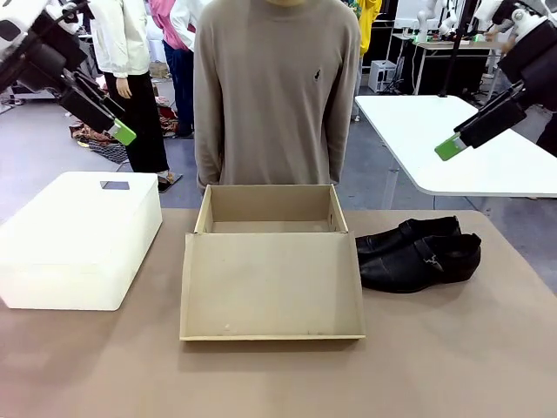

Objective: Pack the shoes into the box.
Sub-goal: Place one shoe of the Shoes into the Shoes Box.

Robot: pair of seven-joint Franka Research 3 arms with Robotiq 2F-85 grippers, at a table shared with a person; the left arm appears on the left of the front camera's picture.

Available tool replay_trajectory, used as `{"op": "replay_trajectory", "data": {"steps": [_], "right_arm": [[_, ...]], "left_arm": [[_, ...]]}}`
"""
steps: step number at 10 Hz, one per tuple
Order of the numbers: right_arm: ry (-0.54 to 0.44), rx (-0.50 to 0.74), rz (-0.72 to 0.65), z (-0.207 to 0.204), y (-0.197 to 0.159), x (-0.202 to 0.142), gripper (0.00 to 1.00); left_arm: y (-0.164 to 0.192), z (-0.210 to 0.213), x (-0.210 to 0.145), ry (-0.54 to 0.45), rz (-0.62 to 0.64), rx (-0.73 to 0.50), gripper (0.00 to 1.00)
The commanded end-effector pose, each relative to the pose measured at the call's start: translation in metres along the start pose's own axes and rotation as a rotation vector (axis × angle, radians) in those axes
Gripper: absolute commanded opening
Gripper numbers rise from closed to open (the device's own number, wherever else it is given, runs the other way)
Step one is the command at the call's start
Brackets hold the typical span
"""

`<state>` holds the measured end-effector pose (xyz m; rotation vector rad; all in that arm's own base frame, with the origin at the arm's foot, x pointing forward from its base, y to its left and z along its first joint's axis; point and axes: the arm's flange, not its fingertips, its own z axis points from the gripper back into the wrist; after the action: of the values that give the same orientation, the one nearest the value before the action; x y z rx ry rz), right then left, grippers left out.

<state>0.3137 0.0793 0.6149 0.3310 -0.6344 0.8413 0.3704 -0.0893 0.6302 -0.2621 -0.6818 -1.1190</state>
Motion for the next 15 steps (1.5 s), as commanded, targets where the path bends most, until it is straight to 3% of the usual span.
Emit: {"op": "replay_trajectory", "data": {"steps": [1, 12, 15], "right_arm": [[-0.007, 0.042, 0.031, 0.0034, -0.0085, 0.0028, 1.00], [0.008, 0.014, 0.011, 0.0024, 0.0001, 0.0023, 1.00], [0.008, 0.014, 0.011, 0.0024, 0.0001, 0.0023, 1.00]], "left_arm": [[0.0084, -0.0001, 0.0027, -0.020, -0.019, -0.031, 1.00], [0.0010, -0.0035, 0.0032, -0.002, 0.013, -0.001, 1.00], [0.0040, -0.0019, 0.0000, -0.051, -0.004, -0.030, 1.00]]}}
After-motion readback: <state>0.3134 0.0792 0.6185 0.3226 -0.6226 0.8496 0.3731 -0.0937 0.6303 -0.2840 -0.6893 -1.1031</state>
